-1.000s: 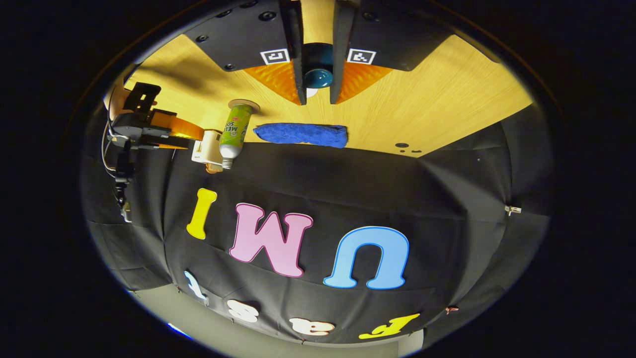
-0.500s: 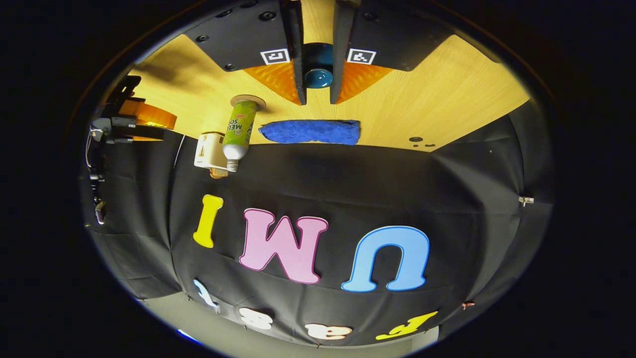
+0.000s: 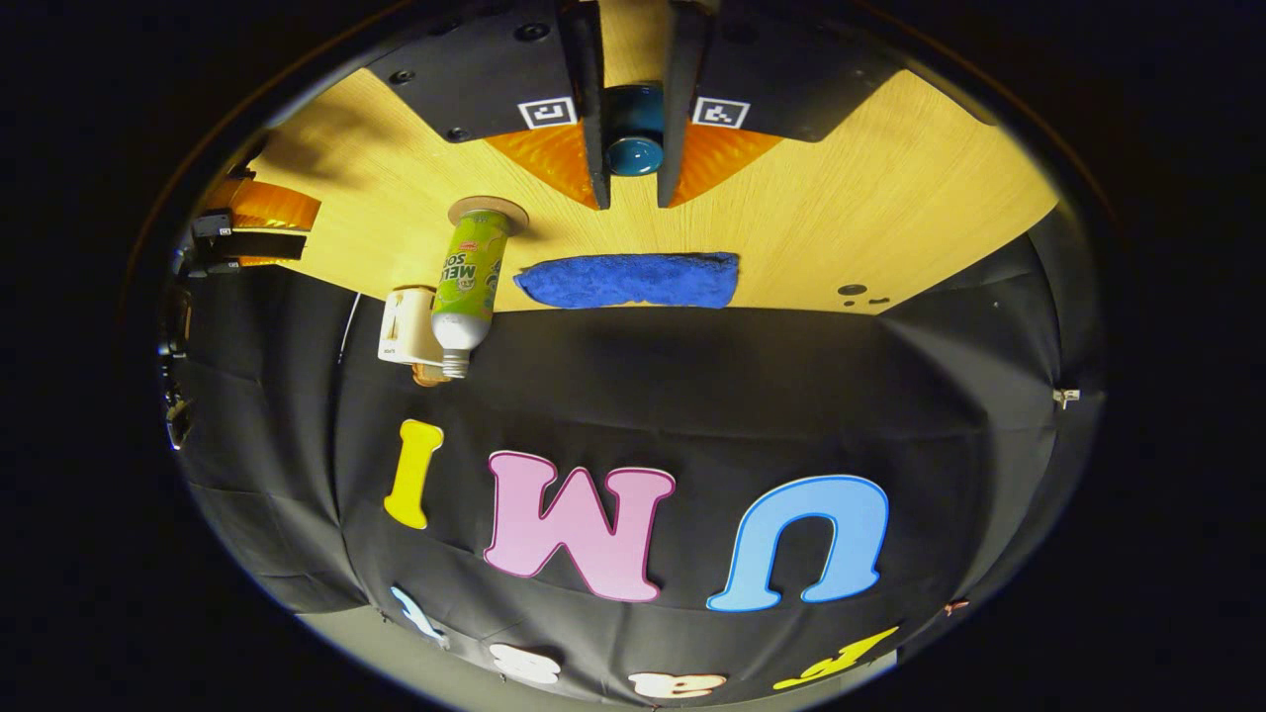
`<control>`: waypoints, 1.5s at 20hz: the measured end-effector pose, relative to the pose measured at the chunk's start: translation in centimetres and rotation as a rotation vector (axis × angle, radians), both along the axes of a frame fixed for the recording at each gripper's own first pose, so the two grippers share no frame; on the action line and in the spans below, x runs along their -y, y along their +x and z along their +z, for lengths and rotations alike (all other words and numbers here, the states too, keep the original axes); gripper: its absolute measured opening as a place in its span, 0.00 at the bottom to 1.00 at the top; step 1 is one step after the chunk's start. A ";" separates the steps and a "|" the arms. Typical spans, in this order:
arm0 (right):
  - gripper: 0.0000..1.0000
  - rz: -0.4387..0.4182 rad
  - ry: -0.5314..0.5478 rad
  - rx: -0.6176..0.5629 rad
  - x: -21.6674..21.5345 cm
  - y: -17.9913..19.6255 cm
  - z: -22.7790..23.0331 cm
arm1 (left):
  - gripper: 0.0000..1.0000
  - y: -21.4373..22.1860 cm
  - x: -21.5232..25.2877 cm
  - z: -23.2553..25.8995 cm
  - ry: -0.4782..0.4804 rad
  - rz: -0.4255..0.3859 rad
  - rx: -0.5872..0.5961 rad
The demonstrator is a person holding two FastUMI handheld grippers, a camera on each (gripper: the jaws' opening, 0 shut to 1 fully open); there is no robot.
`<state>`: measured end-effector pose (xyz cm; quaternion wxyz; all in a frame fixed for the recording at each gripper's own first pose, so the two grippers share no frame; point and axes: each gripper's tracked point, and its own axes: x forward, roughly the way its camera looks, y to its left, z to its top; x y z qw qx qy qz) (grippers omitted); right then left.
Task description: Open the teacup lid with one hand, grasp the water bottle and pour water into the teacup with the other hand; after pouring, place the water bottle on the coaster and then close the teacup lid.
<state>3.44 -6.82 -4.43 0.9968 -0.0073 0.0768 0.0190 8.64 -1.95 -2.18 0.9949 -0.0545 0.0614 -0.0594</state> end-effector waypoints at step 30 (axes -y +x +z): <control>0.97 0.034 -0.030 -0.001 -1.1 0.6 0.3 | 0.70 0.1 0.3 -0.3 0.095 0.039 -0.003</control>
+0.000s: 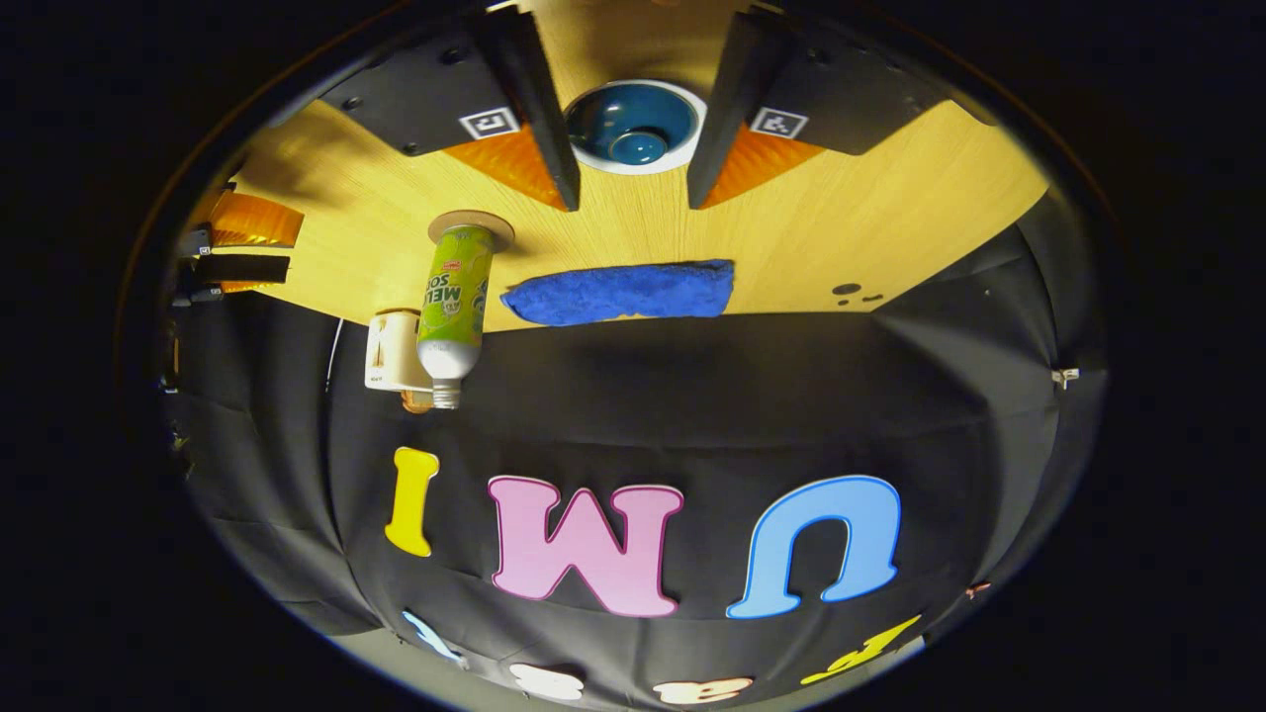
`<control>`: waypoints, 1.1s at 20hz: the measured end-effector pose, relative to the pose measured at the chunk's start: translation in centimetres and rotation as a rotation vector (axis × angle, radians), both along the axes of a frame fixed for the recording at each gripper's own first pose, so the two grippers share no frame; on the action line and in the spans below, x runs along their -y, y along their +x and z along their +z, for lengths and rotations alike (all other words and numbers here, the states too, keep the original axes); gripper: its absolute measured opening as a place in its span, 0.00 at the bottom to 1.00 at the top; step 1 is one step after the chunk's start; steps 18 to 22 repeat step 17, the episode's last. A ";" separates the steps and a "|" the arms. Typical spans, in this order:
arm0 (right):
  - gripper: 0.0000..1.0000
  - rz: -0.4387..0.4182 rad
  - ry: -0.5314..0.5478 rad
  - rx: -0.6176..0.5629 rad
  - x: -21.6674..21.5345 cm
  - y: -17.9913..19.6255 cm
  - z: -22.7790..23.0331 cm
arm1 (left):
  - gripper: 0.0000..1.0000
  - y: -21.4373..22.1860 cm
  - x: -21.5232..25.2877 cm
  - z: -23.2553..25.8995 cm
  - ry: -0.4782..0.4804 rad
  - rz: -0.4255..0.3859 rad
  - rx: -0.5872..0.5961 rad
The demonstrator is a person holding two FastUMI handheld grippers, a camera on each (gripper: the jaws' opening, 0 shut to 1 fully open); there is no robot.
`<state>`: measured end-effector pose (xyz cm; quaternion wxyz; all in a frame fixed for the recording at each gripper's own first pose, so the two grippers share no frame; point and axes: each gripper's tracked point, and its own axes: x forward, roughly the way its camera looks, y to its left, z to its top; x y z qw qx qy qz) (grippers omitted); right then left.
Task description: Open the teacup lid with one hand, grasp the water bottle and pour water into the teacup with the other hand; after pouring, place the water bottle on the coaster and then close the teacup lid.
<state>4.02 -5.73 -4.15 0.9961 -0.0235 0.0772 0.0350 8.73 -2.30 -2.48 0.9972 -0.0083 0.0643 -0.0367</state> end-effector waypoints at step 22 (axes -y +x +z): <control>0.98 -0.085 0.073 0.142 -2.1 -3.1 7.3 | 0.91 -10.0 -0.3 8.9 -0.043 0.057 0.237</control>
